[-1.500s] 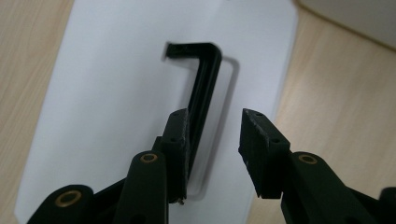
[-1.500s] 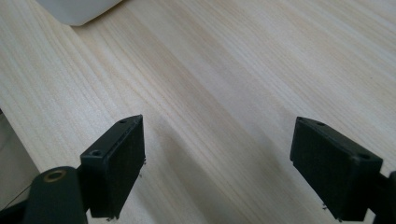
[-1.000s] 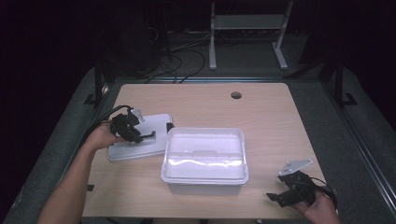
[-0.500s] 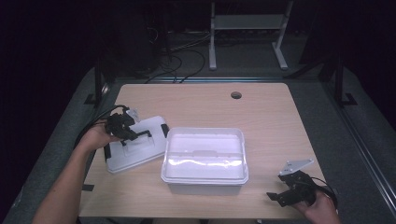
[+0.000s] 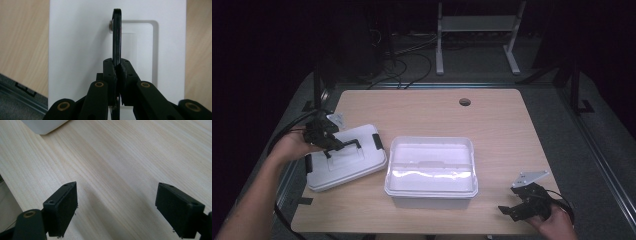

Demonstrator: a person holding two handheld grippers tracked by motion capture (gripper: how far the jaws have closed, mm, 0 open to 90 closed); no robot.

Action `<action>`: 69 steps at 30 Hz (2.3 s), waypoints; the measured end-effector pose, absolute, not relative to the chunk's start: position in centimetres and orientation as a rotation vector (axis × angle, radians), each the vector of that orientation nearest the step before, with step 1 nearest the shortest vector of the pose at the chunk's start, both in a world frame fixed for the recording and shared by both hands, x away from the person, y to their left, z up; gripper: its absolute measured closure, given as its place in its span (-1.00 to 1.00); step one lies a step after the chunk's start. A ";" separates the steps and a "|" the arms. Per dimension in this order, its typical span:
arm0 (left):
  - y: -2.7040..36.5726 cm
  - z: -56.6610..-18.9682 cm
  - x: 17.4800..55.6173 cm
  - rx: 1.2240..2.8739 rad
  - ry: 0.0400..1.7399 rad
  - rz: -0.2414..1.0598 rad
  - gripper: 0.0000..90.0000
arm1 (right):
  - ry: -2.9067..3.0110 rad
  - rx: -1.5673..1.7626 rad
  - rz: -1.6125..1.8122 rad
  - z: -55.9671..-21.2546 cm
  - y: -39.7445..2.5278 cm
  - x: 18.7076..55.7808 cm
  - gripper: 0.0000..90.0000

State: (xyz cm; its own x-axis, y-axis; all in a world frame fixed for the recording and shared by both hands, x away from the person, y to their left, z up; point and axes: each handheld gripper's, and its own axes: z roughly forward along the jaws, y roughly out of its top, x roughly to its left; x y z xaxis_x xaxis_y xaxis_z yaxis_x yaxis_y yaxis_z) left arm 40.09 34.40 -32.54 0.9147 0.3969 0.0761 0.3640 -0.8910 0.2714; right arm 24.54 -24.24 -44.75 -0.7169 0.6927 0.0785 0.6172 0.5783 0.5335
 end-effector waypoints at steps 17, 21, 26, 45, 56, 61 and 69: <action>34.1 -25.1 37.5 2.761 0.495 0.204 0.88 | 2.664 1.124 0.812 -44.8 -24.4 24.6 -0.61; 33.0 -24.1 37.1 2.754 0.447 0.221 0.88 | 2.663 1.125 0.814 -44.9 -24.5 24.6 -0.61; 31.9 -22.5 36.8 2.737 0.401 0.230 0.88 | 2.660 1.124 0.815 -44.8 -24.5 24.7 -0.61; 23.1 -21.7 36.6 2.740 0.167 0.164 0.89 | 2.661 1.104 0.835 -44.4 -24.3 24.7 -0.61; 19.0 -22.2 36.7 2.737 0.085 0.113 0.89 | 2.662 1.094 0.848 -44.4 -24.3 24.8 -0.61; 17.5 -22.4 36.6 2.739 0.058 0.082 0.89 | 2.659 1.091 0.852 -44.3 -24.3 24.8 -0.61; 14.8 -22.8 36.2 2.732 0.000 0.042 0.89 | 2.654 1.094 0.854 -44.1 -24.3 24.8 -0.61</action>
State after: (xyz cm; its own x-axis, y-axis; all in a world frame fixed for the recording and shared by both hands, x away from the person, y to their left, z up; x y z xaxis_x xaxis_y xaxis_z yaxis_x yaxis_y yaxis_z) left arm 36.24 14.81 -22.77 0.9995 0.0064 0.0295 -0.0058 -0.9173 0.3982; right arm 24.80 -24.27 -44.10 -0.7236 0.6858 0.0776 0.6023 0.5727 0.5561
